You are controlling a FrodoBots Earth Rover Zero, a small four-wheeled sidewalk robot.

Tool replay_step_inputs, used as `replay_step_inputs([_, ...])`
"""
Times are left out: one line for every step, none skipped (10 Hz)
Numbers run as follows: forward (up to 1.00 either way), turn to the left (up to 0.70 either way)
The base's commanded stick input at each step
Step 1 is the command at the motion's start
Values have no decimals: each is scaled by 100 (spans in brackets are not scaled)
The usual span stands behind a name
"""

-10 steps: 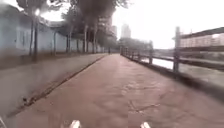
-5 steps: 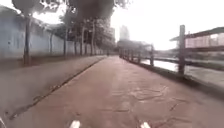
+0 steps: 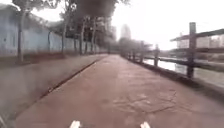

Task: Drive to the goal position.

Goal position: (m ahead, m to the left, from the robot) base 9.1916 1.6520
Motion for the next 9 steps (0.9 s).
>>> replay_step_inputs([70,0])
replay_step_inputs([70,0])
replay_step_inputs([70,0])
replay_step_inputs([70,0])
replay_step_inputs([70,0])
replay_step_inputs([70,0])
replay_step_inputs([70,0])
replay_step_inputs([70,0])
replay_step_inputs([70,0])
